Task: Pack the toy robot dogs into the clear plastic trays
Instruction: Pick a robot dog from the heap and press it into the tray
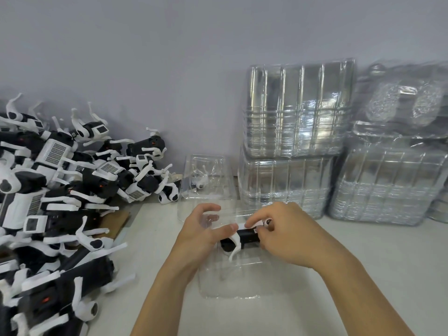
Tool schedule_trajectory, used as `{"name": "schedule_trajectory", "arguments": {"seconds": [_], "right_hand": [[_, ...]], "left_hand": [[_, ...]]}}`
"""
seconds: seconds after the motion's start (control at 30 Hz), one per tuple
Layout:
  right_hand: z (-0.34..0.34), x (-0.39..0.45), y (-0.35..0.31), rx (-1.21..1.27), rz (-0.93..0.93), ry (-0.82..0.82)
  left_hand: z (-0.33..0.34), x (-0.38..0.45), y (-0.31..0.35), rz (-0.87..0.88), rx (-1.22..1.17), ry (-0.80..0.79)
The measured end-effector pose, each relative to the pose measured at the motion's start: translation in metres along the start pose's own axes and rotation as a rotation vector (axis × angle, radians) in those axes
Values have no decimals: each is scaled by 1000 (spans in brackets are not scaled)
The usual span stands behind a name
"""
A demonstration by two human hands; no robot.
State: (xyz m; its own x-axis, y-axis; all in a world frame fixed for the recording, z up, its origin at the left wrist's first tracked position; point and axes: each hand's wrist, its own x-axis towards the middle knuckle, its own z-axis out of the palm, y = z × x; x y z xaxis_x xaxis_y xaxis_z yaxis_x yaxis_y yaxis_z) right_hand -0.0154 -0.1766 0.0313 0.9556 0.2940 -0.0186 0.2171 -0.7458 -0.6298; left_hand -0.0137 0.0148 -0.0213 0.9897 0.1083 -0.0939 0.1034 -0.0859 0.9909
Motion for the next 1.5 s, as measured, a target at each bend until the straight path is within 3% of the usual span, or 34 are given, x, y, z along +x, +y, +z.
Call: {"name": "schedule_trajectory", "arguments": {"seconds": [0.1, 0.33, 0.43, 0.6, 0.7, 0.83, 1.07, 1.3, 1.5], "right_hand": [[5, 3, 0, -27, -66, 78], [8, 2, 2, -121, -68, 5], [6, 2, 4, -107, -83, -23], [-4, 4, 13, -14, -92, 141], [-10, 7, 23, 26, -101, 335], [-12, 10, 36, 100, -123, 412], [-10, 11, 40, 200, -143, 429], [-14, 9, 40, 297, -131, 470], [-24, 6, 41, 381, -167, 576]], "left_hand": [[1, 0, 1, 2, 12, 6], [2, 0, 1, 14, 66, 34], [3, -1, 3, 56, 220, 61], [5, -3, 14, 378, 675, 235], [9, -9, 25, 576, 711, 125], [21, -17, 28, 465, 892, -160], [21, -19, 26, 363, 1043, -274], [26, -20, 23, 403, 1089, -192], [12, -23, 34, 403, 914, -203]]}}
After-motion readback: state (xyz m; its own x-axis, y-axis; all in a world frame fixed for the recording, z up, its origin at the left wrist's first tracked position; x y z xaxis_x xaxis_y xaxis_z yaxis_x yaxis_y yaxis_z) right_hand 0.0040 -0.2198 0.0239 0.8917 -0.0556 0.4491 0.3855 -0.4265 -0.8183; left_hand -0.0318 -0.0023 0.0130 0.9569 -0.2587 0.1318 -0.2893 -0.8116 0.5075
